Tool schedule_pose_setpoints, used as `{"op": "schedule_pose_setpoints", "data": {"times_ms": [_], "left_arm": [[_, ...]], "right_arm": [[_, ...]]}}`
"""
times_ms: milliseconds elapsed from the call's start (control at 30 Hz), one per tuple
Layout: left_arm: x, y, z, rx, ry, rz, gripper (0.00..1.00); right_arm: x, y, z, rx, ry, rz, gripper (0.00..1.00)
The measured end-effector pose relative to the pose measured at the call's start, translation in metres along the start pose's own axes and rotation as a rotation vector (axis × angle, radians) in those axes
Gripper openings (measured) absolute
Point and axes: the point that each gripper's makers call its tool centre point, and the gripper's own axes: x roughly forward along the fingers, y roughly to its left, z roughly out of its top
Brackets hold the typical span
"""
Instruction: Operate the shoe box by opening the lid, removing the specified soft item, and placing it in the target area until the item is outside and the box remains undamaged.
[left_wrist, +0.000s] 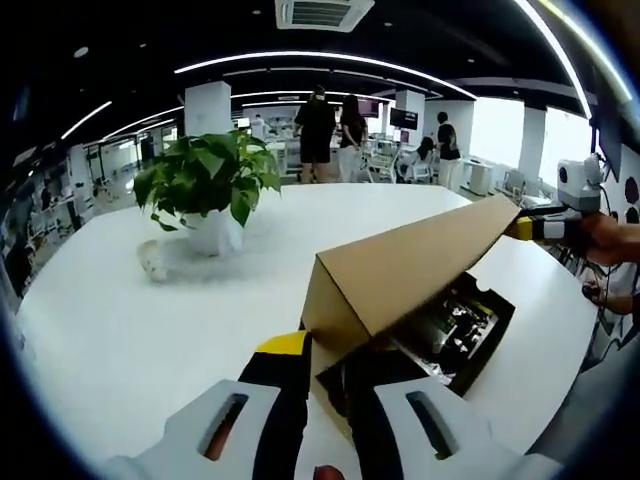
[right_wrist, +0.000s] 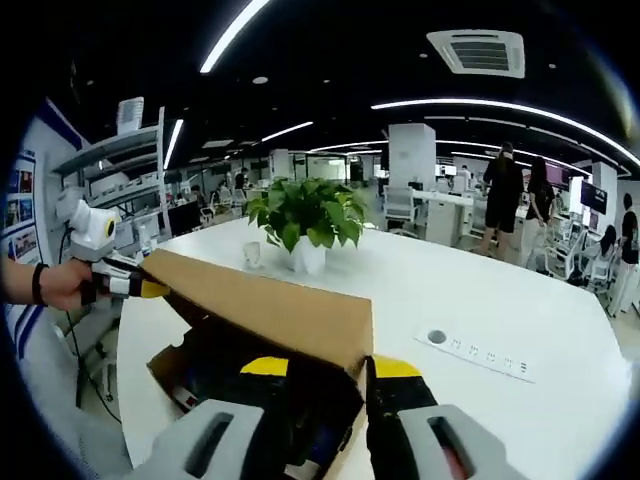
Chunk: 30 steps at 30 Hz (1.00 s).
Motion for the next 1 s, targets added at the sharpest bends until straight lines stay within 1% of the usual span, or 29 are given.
{"op": "schedule_pose_setpoints", "data": {"times_ms": [233, 400, 533, 667, 867, 1000], "left_arm": [[0.002, 0.002, 0.003, 0.002, -0.007, 0.007, 0.09], [0.008, 0.006, 0.006, 0.008, -0.005, 0.019, 0.09], [0.016, 0.010, 0.002, 0.011, 0.010, 0.020, 0.08], [0.021, 0.013, -0.001, 0.033, 0.029, 0.012, 0.07], [0.029, 0.017, -0.006, 0.024, 0.049, 0.007, 0.06], [0.035, 0.020, -0.008, 0.020, 0.061, 0.006, 0.06]], "right_arm": [[0.011, -0.017, -0.004, 0.031, 0.006, -0.057, 0.03], [0.018, -0.020, -0.004, 0.027, 0.017, -0.064, 0.02], [0.023, -0.024, -0.003, 0.034, 0.019, -0.066, 0.01], [0.029, -0.026, -0.006, 0.025, 0.038, -0.062, 0.01], [0.038, -0.031, -0.010, 0.032, 0.054, -0.067, 0.00], [0.045, -0.034, -0.012, 0.092, 0.059, -0.068, 0.00]]}}
